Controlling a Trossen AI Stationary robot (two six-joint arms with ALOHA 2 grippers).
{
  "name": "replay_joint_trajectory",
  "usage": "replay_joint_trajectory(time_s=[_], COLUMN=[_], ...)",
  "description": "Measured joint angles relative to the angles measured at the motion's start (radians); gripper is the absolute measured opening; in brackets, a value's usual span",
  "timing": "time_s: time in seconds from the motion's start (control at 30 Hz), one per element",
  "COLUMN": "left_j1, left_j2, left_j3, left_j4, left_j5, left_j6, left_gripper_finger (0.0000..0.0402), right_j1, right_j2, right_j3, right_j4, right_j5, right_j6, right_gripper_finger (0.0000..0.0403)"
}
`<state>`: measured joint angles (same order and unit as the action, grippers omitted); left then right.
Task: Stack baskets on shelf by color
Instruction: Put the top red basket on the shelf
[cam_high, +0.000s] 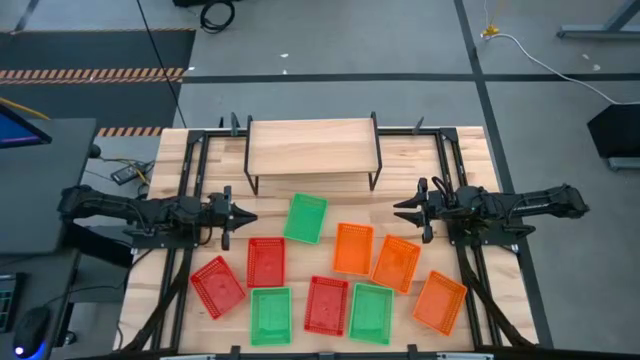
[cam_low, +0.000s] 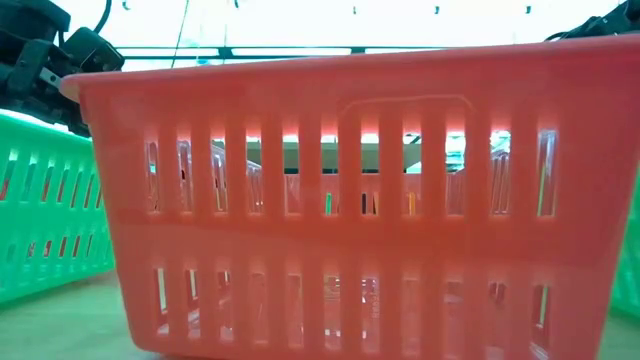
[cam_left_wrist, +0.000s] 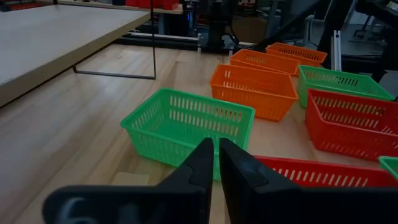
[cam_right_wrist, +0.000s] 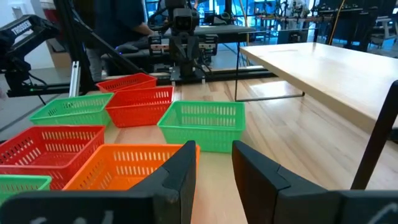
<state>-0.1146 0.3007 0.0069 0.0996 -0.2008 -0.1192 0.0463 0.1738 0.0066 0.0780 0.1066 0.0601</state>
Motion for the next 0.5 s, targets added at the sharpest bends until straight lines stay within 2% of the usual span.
replay_joint_trajectory(time_s=[0.3, 0.5], left_j1=[0.0, 0.0], left_j2=[0.0, 0.0], left_j3=[0.0, 0.0], left_j4=[0.008, 0.035], left_j5=[0.0, 0.0], left_j6=[0.0, 0.0], left_gripper_finger=[0.0035, 0.0032], right_j1=[0.0, -0.002], right_j2=[0.0, 0.0], right_j3=[0.0, 0.0], right_j4=[0.058, 0.21], right_j5=[0.0, 0.006], right_j6=[-0.003, -0.003], right_gripper_finger=[0.011, 0.011])
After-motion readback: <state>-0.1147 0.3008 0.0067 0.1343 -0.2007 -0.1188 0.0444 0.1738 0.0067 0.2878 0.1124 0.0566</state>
